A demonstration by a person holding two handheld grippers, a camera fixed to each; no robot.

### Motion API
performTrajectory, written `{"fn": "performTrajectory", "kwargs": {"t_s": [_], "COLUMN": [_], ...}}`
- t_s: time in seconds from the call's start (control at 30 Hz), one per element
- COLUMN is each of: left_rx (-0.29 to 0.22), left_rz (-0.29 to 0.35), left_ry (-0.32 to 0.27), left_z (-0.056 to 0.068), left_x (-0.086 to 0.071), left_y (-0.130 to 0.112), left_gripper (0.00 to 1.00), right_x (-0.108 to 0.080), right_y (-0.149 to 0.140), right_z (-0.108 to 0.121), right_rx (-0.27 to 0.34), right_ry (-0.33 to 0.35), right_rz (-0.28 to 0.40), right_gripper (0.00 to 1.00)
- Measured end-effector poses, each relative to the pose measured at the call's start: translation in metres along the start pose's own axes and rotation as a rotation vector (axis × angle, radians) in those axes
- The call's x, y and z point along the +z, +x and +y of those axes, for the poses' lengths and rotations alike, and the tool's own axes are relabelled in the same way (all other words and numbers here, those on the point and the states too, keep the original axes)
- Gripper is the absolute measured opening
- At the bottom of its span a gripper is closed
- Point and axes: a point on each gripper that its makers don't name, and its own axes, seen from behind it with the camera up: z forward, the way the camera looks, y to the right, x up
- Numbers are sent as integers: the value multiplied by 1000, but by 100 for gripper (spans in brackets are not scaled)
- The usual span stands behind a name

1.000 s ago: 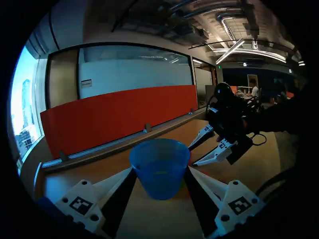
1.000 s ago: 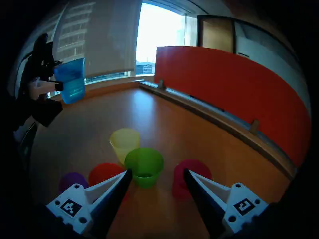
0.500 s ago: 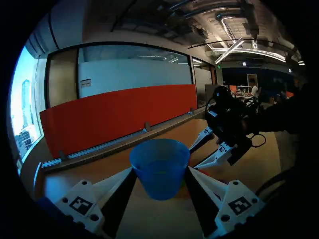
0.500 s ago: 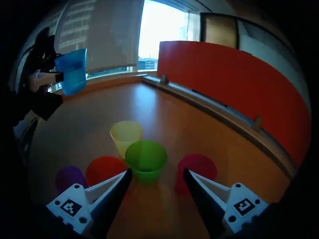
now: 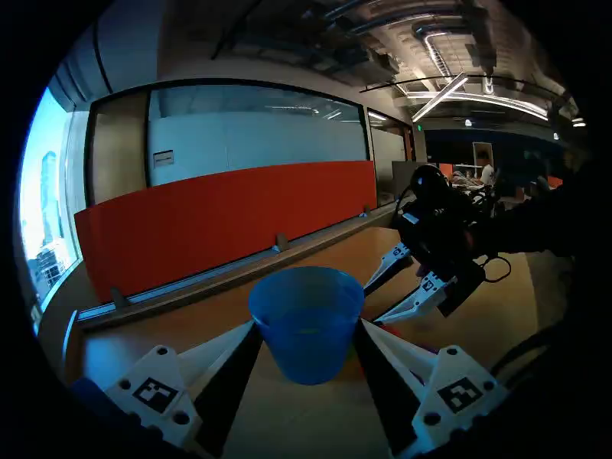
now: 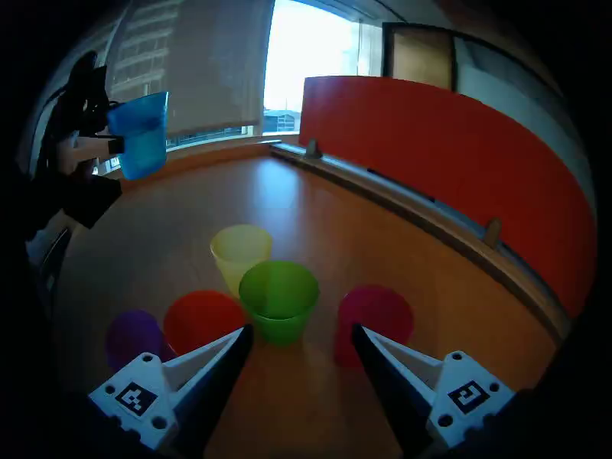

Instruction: Pour water

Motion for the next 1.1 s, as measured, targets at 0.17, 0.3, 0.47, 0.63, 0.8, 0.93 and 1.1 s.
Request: {"fn": "performTrajectory", "kwargs": {"t_s": [0.17,0.3,0.47,0.63,0.8,0.93,1.1], "left_rx": [-1,-1,1,2,0,3,4], "left_rz": [-2,-3,-6,-8,-7,-8,-7], "left_ry": [2,1,-1,-1,-1,0,1], "left_z": [-1,-1,0,-1,-1,0,0], "left_x": [0,0,0,0,0,-1,-2], "left_y": [-1,-2,-3,-4,-4,-5,-4], "left_gripper": [81,81,81,81,81,81,81], "right_x": [1,3,6,8,9,9,9], "right_y": [0,1,3,4,4,5,6], "right_z": [0,-1,-4,-8,-9,-9,-11], "right_rx": [-1,-1,-3,-6,-4,-10,-15], "right_ry": [3,7,13,19,19,15,16], "right_rz": [1,3,4,5,7,5,6], "right_gripper": [99,99,99,99,99,99,99]}}
